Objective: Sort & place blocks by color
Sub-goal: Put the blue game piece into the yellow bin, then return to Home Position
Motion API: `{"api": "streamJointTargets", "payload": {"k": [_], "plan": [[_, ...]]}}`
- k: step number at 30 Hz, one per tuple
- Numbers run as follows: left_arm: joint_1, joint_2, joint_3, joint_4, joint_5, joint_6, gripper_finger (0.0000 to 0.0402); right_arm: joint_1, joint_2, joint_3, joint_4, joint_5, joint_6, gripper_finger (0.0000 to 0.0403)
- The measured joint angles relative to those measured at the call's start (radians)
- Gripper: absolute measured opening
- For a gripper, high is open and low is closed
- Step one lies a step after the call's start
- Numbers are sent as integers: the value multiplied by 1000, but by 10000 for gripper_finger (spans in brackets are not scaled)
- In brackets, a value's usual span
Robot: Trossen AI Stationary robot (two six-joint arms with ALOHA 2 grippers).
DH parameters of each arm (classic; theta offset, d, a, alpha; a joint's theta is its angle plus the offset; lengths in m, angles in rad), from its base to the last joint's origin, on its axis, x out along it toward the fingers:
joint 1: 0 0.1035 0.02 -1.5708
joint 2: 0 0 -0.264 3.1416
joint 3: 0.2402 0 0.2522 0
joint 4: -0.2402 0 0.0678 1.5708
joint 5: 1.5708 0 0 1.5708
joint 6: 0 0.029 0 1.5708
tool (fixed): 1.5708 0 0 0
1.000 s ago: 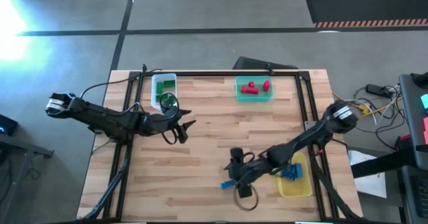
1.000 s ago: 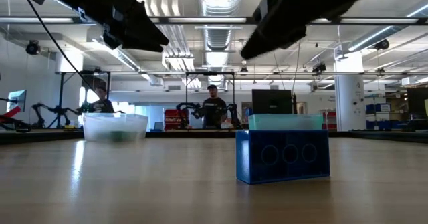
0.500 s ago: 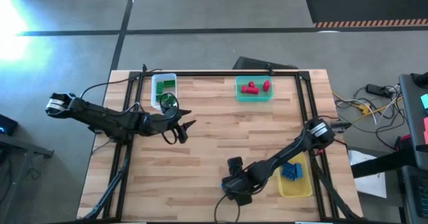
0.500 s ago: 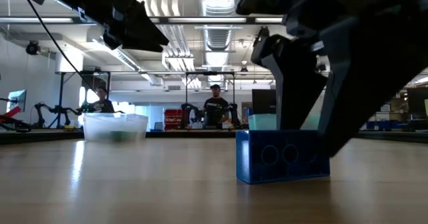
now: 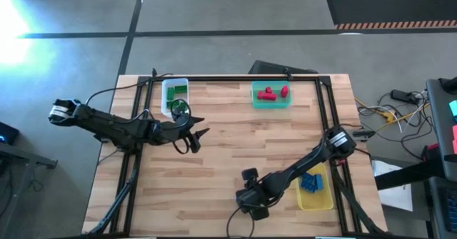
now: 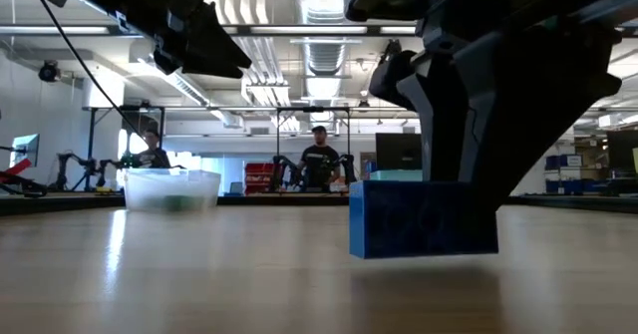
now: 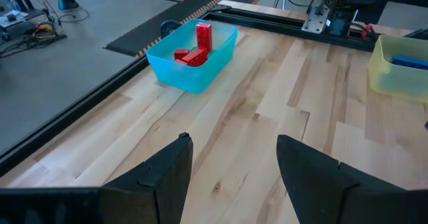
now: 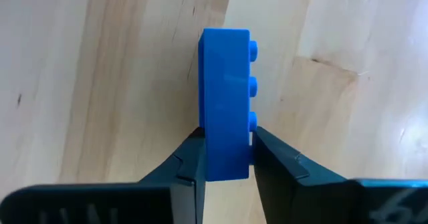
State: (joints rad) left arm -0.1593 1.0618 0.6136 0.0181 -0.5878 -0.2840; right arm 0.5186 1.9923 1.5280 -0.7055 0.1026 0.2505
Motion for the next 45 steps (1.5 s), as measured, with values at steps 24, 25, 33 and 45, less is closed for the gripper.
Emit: {"api": "streamJointTargets", "payload": {"k": [24, 25, 33, 45], "plan": [[-27, 0, -3, 0, 1, -1, 201, 107, -528, -289, -583, 38, 532, 79], [-27, 0, -3, 1, 1, 0, 201, 120, -561, -324, -583, 17, 565, 79], [-27, 0, -3, 6, 1, 0, 201, 230, -778, -554, -562, -59, 839, 87], [-26, 0, -3, 9, 0, 0, 201, 256, -852, -657, -534, -81, 963, 156]]}}
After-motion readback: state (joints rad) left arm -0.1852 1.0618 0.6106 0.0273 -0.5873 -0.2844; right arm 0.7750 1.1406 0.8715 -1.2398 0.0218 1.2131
